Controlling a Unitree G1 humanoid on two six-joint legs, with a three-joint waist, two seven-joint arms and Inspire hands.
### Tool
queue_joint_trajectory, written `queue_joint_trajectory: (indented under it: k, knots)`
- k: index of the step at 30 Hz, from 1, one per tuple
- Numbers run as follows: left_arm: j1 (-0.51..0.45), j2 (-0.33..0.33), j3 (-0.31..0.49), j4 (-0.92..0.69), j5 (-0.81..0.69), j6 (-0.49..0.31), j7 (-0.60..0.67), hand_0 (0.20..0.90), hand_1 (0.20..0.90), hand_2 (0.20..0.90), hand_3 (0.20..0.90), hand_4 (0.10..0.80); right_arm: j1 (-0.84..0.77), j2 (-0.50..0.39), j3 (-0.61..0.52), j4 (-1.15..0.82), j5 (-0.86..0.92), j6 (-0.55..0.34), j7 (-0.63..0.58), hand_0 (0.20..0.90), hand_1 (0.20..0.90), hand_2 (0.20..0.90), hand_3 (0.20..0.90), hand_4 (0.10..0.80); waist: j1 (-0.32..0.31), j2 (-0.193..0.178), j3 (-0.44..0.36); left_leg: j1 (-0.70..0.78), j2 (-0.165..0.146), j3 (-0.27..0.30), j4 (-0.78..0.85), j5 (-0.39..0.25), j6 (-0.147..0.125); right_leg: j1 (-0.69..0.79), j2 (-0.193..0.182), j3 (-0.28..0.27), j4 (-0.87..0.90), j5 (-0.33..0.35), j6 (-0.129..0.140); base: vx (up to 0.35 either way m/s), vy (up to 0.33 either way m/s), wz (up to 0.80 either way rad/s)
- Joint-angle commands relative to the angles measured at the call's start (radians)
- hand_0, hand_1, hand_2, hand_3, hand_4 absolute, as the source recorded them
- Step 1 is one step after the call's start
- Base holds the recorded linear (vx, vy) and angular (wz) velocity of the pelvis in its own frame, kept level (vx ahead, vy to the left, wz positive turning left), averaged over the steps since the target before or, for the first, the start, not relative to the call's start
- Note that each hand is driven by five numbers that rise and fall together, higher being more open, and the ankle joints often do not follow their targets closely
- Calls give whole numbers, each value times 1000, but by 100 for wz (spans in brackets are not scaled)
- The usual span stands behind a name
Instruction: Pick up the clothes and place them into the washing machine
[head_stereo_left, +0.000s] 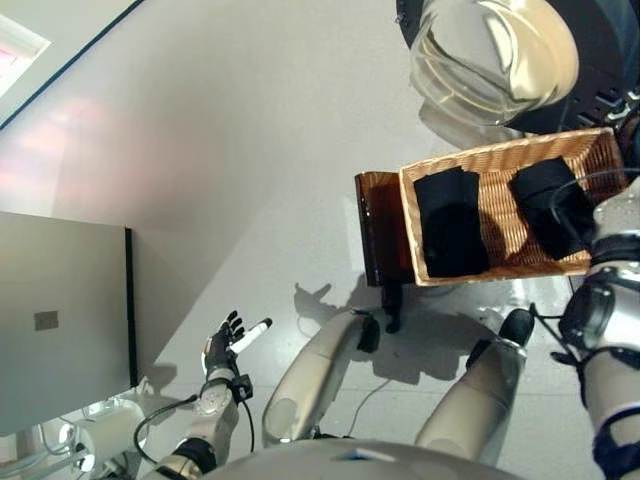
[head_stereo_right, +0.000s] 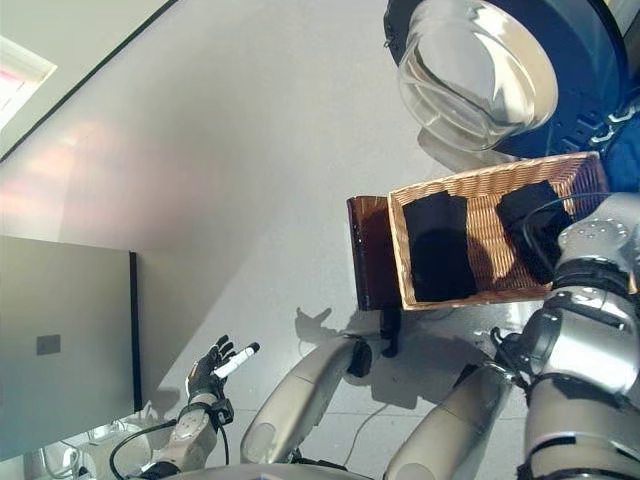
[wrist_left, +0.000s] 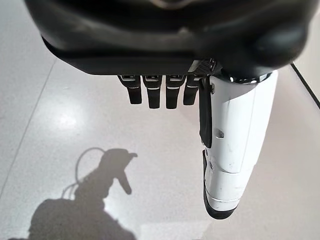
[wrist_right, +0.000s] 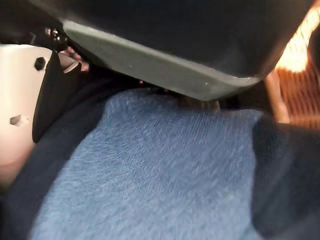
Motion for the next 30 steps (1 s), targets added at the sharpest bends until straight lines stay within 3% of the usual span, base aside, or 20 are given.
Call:
queue_joint_trajectory:
  k: [1,6,9,15,17,18,20,22,25,28,30]
  knots:
    - [3,84,51,20,15,-72,30,900,900,900,900,800,-162,-350,184,-79,-183,-38,31,200,200,200,200,300,23,1,-56,10,12,-59,-37,-51,-142,74,21,1,33,-98,-99,28,-6,4]
    - [22,105,65,-4,31,-80,35,900,900,900,900,800,-217,-461,263,-50,-248,13,27,200,200,200,200,300,14,0,-63,15,9,-51,-54,-47,-145,70,17,11,25,-92,-101,22,1,-3]
    - [28,109,78,-20,22,-87,34,900,900,900,900,800,-286,-503,367,-8,-296,50,31,200,200,200,200,300,15,-4,-58,-4,14,-39,-57,-40,-148,41,21,28,25,-86,-105,-32,-3,-3]
    - [6,104,113,-32,1,-96,45,900,900,900,900,800,-360,-504,451,54,-301,69,47,200,200,200,200,300,4,-22,-24,-130,42,-27,85,-74,-152,-82,53,55,154,-136,-134,-80,-72,-11]
    - [1,101,134,-31,-11,-101,54,900,900,900,900,800,-379,-512,471,83,-309,72,35,354,354,354,354,410,0,-32,-24,-179,52,-28,144,-97,-155,-143,61,64,219,-158,-144,-55,-99,5]
    - [0,103,143,-33,-11,-104,59,900,900,900,900,800,-392,-520,491,97,-312,77,44,900,900,900,900,800,1,-37,-28,-198,58,-26,156,-102,-156,-164,64,72,233,-164,-147,-17,-41,22]
    - [2,108,159,-37,-18,-113,70,900,900,900,900,800,-402,-534,534,145,-348,116,43,900,900,900,900,800,7,-44,-31,-214,64,-25,165,-105,-157,-187,66,74,251,-165,-151,-7,-42,16]
    - [1,119,179,-42,-8,-123,85,900,900,900,900,800,-439,-560,663,209,-490,212,24,900,900,900,900,800,16,-57,-41,-218,69,-22,149,-100,-156,-208,72,81,248,-161,-154,38,-14,4]
    - [9,121,193,-60,8,-131,93,900,900,900,900,800,-459,-560,748,229,-595,265,30,900,900,900,900,800,15,-54,-35,-217,71,-18,139,-92,-154,-207,75,80,242,-153,-154,12,0,0]
    - [11,135,225,-69,9,-136,95,900,900,900,900,800,-491,-568,951,284,-883,405,17,900,900,900,900,800,21,-66,-40,-204,70,-16,110,-77,-152,-198,77,76,223,-142,-155,8,1,4]
    - [11,141,239,-83,9,-130,85,900,900,900,900,800,-507,-555,1091,325,-1066,488,118,900,900,900,900,800,24,-75,-40,-196,68,-15,91,-69,-150,-191,80,73,212,-133,-156,12,12,-16]
